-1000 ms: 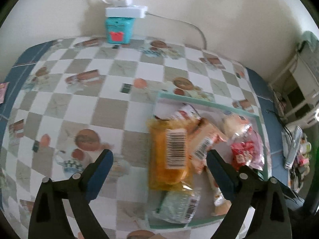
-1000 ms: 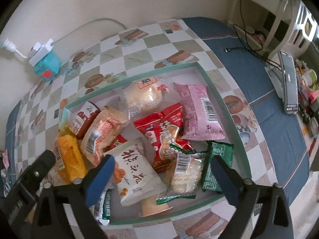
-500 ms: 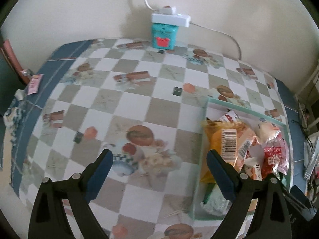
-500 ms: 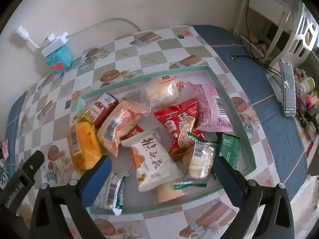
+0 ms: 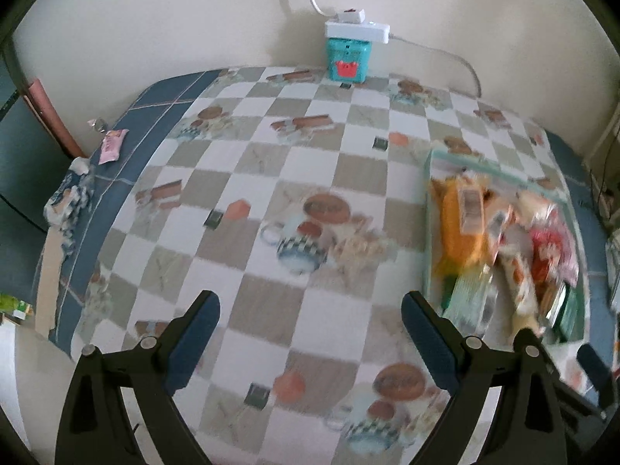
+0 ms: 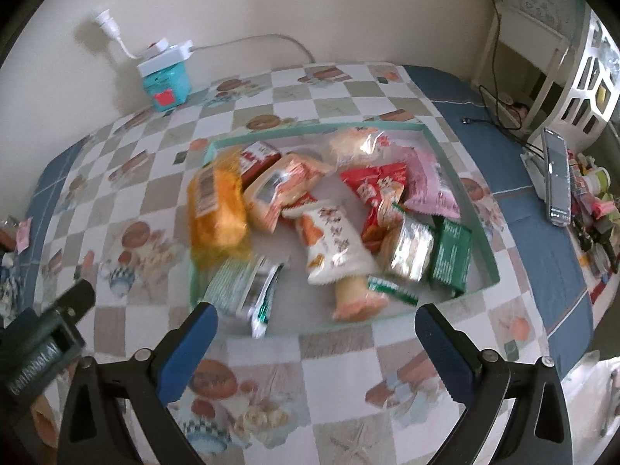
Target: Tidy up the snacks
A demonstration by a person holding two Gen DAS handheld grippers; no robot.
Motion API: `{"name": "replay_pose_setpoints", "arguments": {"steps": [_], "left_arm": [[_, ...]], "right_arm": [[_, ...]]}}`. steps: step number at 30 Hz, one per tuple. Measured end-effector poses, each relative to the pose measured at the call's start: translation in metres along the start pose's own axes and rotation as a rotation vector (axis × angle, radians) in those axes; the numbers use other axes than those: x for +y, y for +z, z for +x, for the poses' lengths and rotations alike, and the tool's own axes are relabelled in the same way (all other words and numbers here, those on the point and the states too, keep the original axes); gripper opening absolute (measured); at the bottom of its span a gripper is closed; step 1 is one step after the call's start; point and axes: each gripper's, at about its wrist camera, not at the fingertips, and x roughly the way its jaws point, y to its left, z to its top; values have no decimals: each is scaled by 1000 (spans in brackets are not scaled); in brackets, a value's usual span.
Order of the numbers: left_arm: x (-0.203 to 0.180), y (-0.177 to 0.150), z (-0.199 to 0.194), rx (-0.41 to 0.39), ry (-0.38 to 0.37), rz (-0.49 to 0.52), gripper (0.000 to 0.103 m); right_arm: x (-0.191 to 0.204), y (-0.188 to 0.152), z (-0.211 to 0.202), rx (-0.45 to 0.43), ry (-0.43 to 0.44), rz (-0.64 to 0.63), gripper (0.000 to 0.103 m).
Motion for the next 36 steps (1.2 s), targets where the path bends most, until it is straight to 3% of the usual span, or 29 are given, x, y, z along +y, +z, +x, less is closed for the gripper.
{"name": "replay_pose_setpoints", "arguments": {"steps": [11,36], "left_arm": [[24,-28,-8,23,60,-14,95],[40,-23,-3,44,69,-39,95]], "right_arm": [[0,-18,-14,-17,-15,-4,103],[10,-15,-11,-15,-27,-43,103]]}}
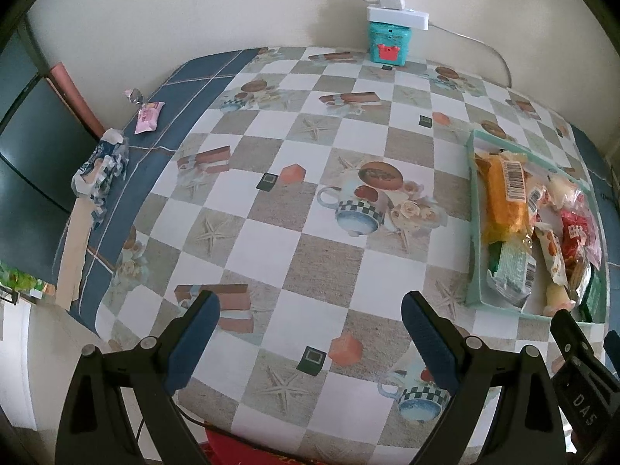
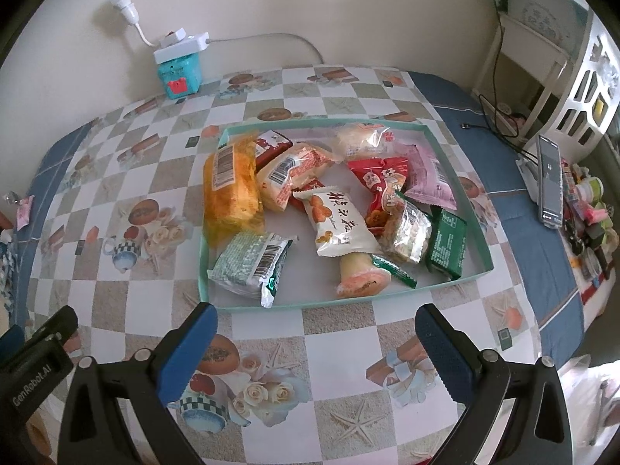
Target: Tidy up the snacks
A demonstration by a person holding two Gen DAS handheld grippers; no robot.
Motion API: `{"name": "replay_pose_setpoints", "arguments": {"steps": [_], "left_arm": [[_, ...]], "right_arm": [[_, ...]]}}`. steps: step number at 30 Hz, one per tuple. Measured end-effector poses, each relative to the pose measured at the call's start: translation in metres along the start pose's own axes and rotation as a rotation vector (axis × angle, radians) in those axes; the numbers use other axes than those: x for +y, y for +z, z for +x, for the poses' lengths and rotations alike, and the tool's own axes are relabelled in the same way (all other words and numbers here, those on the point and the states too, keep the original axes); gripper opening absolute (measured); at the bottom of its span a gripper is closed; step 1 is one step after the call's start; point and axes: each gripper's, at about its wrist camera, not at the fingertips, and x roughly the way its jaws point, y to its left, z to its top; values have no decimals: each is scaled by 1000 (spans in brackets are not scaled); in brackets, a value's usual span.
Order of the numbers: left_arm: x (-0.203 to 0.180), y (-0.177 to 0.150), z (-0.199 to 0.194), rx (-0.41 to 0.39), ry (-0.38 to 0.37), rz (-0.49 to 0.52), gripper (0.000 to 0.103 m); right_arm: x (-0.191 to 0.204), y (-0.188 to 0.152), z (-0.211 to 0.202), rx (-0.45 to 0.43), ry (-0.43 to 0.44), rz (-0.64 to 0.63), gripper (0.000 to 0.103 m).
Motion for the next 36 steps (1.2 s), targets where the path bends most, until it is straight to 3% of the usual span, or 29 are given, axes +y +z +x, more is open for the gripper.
{"name": "replay_pose_setpoints", "arguments": {"steps": [36], "left_arm": [[1,-2,5,9,2,2,95]], "right_arm": [[4,-1,3,8,-3,-24,103]]}}
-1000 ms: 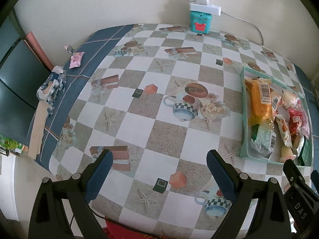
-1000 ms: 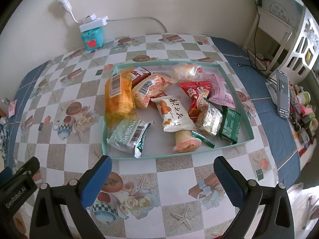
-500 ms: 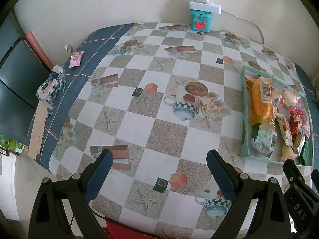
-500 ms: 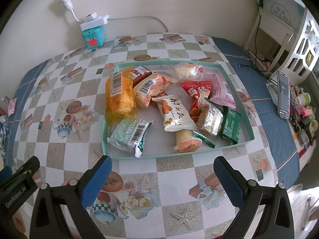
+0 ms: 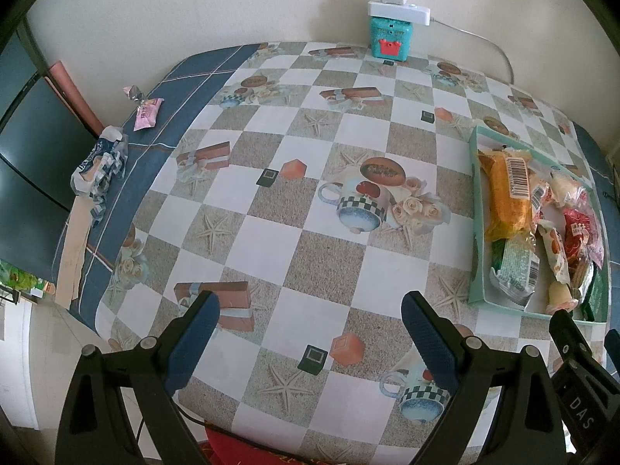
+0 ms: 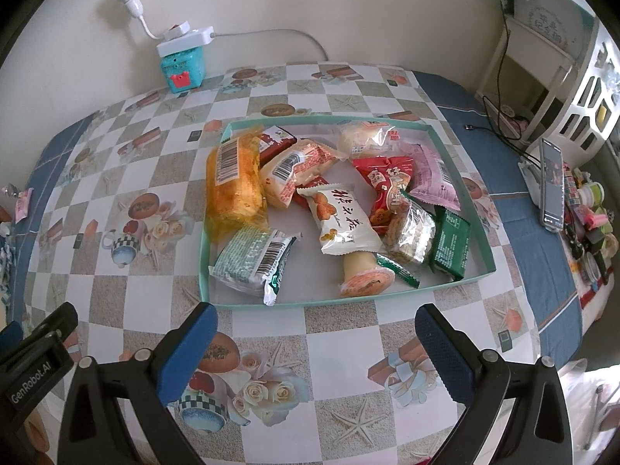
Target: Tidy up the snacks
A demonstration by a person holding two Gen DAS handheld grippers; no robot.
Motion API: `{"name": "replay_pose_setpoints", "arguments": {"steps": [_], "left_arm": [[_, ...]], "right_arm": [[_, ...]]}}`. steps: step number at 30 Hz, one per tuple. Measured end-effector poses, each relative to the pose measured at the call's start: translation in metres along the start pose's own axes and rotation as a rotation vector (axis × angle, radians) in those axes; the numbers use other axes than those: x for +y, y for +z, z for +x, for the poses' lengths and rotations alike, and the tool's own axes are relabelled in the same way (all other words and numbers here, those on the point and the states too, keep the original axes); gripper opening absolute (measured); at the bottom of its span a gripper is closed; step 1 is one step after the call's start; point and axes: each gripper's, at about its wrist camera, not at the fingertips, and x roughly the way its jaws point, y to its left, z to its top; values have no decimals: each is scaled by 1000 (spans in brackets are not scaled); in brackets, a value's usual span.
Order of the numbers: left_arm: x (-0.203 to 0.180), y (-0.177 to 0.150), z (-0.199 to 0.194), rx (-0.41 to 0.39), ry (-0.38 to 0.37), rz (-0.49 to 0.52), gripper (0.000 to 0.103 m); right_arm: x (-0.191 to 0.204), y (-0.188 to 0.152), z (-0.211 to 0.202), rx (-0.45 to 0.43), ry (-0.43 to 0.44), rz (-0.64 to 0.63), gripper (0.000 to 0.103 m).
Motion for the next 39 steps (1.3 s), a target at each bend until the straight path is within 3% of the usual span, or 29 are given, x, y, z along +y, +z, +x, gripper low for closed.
{"name": "replay_pose_setpoints", "arguments": {"steps": [39], "left_arm": [[-3,2,0,15,-33,14,95]], "right_arm": [[0,0,1,2,-2,-7,103]]}}
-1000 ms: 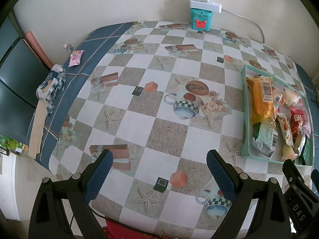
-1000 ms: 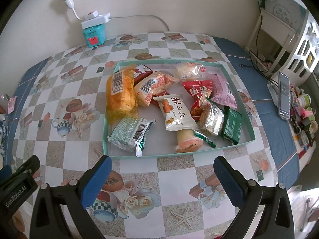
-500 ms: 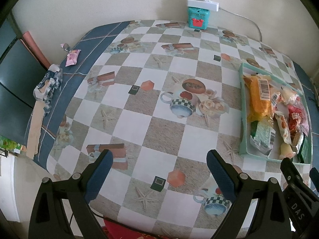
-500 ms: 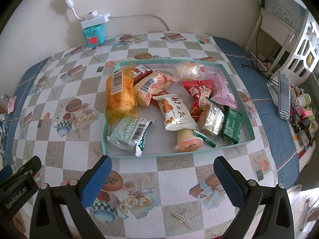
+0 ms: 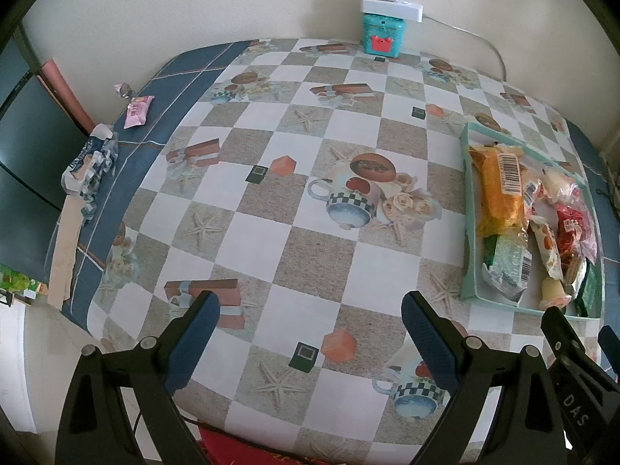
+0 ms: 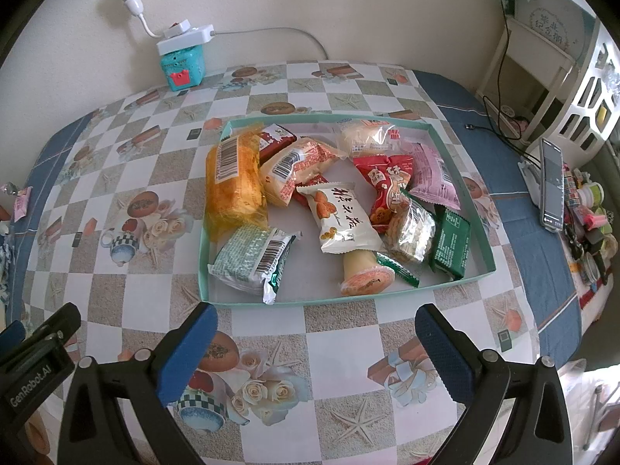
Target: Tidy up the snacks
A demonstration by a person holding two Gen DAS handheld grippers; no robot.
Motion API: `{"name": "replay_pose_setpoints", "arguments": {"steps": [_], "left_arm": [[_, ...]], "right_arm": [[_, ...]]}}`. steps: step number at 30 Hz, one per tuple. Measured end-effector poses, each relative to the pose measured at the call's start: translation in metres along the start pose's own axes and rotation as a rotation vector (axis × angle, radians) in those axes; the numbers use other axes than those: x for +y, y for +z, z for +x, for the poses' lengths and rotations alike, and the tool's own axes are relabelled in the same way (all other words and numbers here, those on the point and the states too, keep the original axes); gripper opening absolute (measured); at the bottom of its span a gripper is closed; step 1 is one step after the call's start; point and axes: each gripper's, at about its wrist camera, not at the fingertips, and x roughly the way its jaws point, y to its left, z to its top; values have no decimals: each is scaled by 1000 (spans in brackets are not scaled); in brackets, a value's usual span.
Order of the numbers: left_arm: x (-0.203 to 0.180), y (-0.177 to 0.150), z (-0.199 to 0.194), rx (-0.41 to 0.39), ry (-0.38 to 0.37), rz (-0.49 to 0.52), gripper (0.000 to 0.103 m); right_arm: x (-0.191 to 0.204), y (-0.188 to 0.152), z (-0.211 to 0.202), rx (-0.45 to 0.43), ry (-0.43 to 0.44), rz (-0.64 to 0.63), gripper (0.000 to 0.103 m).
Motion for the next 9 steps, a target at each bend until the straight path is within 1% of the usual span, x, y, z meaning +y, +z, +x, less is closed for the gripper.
{"name": "replay_pose_setpoints", "arguments": {"steps": [5,9], "left_arm": [[0,0,-6,-33,-2,3,95],[1,1,-5,-26,-11,0,95]], "right_arm": [[0,0,0,1,1,0,103],[0,0,0,1,1,0,103]]}}
